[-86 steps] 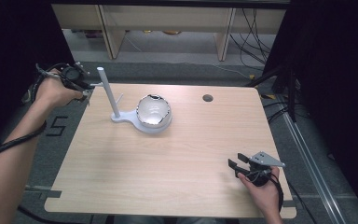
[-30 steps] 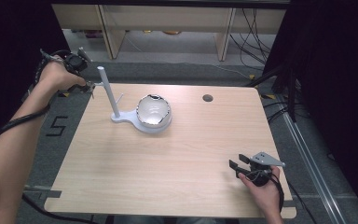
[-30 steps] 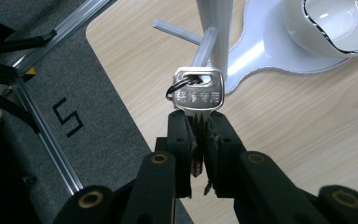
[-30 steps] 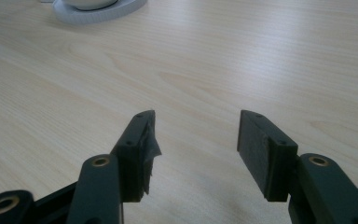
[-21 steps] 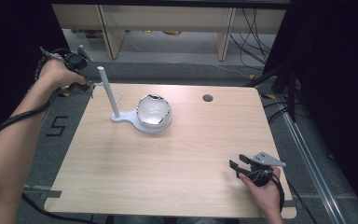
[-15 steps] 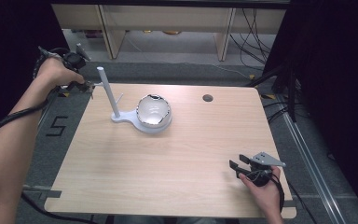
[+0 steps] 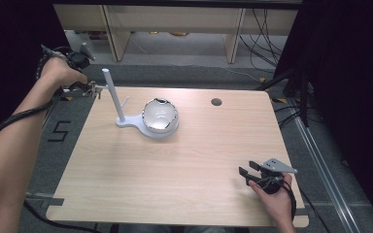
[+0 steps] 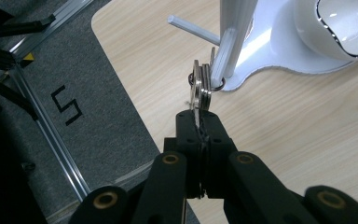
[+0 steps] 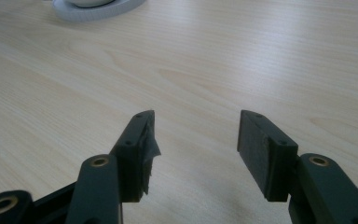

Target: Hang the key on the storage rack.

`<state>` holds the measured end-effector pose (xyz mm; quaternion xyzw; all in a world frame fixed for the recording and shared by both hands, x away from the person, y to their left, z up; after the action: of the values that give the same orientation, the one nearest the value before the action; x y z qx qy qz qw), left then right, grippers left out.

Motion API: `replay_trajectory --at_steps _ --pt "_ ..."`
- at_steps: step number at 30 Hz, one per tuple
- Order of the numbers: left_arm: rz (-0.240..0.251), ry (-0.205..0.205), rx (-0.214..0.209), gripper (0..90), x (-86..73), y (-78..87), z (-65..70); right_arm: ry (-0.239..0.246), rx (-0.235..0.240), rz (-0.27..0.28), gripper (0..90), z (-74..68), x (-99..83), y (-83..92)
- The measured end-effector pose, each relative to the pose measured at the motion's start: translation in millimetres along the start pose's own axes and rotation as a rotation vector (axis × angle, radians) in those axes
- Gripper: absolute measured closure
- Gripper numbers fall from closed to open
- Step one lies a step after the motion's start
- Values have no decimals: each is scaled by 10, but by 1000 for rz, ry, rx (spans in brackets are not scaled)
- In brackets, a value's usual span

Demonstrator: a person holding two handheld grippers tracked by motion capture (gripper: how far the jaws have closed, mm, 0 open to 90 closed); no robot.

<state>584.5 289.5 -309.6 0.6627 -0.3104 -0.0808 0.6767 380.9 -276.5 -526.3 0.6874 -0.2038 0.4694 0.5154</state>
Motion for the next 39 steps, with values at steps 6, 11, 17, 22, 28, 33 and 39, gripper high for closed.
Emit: replay_trajectory --at_steps 6,11,17,22,28,33,39 --pt "5 0 19 882 5 -5 -3 -9 20 3 471 -19 6 4" --pt "16 -5 57 885 10 14 -13 -5 21 3 466 -16 -5 -11" --pt "34 -20 65 892 33 39 14 -5 17 -11 462 -24 -9 -10" --pt "21 -67 68 892 51 89 35 -1 15 -7 459 -21 -14 -21" --pt "-11 -104 101 892 27 124 71 9 22 -17 457 -17 -13 -16" --pt "-36 -124 112 891 -8 110 88 -12 22 -19 457 -43 -21 -31" --pt "-22 -128 102 891 12 79 123 -14 22 -21 457 -45 -20 -31"
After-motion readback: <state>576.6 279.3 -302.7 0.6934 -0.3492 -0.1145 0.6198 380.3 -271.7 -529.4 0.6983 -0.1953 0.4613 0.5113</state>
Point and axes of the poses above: each handheld gripper's, and its own axes: y roughly backward along the jaws, x roughly out of its top, z roughly to its right, the point moved 4 cm from there along -y, roughly forward along the jaws, and after that the axes turned 5 degrees about -x, right-handed, at the moved point
